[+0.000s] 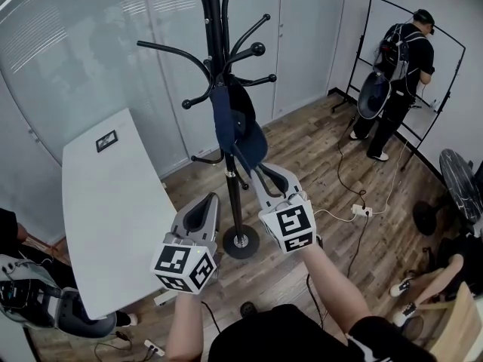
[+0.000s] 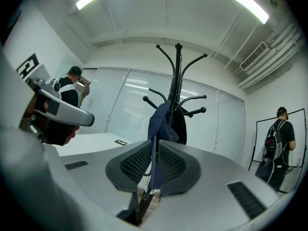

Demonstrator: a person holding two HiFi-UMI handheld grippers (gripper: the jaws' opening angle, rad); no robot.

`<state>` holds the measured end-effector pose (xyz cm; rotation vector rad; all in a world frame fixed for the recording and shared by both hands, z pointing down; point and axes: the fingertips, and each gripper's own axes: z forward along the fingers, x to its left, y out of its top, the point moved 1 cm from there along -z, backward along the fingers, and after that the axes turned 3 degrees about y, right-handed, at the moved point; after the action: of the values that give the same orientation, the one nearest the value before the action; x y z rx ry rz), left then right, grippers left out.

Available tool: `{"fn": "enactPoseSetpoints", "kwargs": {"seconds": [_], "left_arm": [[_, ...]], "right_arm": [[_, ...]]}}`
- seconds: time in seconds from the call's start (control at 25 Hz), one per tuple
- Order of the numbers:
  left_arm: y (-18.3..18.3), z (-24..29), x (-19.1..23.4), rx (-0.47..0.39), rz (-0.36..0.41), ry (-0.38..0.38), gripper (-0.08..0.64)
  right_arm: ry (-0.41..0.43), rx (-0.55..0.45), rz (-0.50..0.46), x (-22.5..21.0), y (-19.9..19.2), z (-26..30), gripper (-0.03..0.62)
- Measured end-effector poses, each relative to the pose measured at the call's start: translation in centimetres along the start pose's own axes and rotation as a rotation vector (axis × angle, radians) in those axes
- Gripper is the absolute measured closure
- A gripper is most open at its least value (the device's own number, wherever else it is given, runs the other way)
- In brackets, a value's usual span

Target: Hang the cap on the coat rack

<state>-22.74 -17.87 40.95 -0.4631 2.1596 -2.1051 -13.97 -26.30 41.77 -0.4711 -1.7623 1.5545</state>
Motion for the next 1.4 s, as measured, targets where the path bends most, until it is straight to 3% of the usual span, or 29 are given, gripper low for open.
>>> {"fn": "enactPoseSetpoints", "kwargs": {"seconds": [0.16, 0.28, 0.52, 1.4], "left_arm": [[3.9, 3.7, 2.3, 0.029, 0.0, -0.008, 0.545], [4.6, 3.8, 2.8, 0.04, -0.005, 0.004, 0.545], [4.2, 2.4, 1.1, 0.05, -0.011, 0.039, 0.545], [0.2, 1.4, -8.5, 0.142, -0.023, 0.115, 0.545]], "right_arm": [[-0.007, 0.025, 0.02, -2.7, 2.7, 4.0, 0.548], [-0.006, 0.022, 0.033, -3.1, 3.6, 4.5, 0.548], [0.05, -0.002, 0.043, -2.1, 3.8, 2.3, 0.549], [0.195, 0.053, 0.113, -3.9, -0.1, -6.9, 0.561]]}}
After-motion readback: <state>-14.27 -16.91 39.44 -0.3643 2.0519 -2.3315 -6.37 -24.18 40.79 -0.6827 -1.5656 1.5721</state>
